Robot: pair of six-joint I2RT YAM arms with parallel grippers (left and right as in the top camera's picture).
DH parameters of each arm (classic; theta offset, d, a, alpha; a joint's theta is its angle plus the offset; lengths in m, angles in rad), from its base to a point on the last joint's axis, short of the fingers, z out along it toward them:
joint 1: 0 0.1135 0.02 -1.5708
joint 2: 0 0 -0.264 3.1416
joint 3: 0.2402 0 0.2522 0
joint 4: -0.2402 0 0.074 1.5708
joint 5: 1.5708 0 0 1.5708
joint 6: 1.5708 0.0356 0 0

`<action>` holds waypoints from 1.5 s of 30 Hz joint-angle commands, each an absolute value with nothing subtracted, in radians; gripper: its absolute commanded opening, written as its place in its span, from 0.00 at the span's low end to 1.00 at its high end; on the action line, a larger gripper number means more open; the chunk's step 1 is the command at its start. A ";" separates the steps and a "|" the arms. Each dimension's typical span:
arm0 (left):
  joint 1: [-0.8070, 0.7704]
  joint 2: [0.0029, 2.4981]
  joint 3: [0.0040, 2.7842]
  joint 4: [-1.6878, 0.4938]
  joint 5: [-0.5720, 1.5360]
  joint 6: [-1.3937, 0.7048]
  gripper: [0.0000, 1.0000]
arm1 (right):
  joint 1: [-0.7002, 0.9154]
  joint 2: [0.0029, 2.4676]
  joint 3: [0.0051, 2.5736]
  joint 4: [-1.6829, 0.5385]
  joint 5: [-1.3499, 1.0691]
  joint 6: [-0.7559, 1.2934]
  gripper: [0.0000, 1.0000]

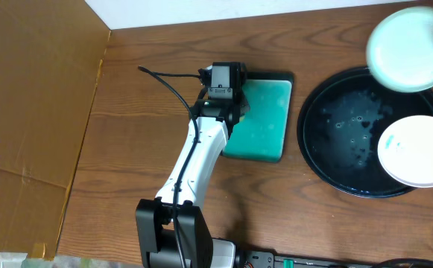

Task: Clean dirty plates on tray and stack at the side
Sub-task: 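Lift the cleaned plate with the right gripper and stack it at right, then move the right gripper back and grasp the last white plate's rim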

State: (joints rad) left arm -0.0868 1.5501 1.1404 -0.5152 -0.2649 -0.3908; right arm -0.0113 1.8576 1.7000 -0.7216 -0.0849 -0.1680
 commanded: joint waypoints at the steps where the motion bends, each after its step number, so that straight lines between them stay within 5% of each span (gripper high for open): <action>1: -0.084 1.536 1.134 -0.515 -0.271 -0.379 0.07 | -0.173 1.864 1.704 -0.746 -0.372 0.058 0.01; 11: -0.084 1.536 1.134 -0.514 -0.271 -0.379 0.07 | -0.445 1.936 1.609 -0.760 -0.233 0.240 0.01; 26: -0.084 1.536 1.134 -0.515 -0.270 -0.379 0.07 | -0.470 1.949 1.346 -0.506 -0.182 0.321 0.02; 29: -0.084 1.536 1.134 -0.515 -0.271 -0.379 0.07 | -0.470 1.949 1.331 -0.501 -0.169 0.321 0.16; 31: -0.084 1.536 1.134 -0.514 -0.271 -0.379 0.07 | -0.469 1.949 1.331 -0.501 -0.173 0.321 0.40; 33: -0.084 1.536 1.134 -0.511 -0.270 -0.379 0.08 | -0.470 1.945 1.332 -0.503 -0.212 0.316 0.50; 38: -0.084 1.536 1.134 -0.512 -0.270 -0.379 0.08 | -0.458 1.895 1.332 -0.541 -0.352 0.314 0.52; 45: -0.084 1.536 1.134 -0.512 -0.271 -0.379 0.08 | -0.361 1.703 1.332 -0.788 -0.251 0.314 0.51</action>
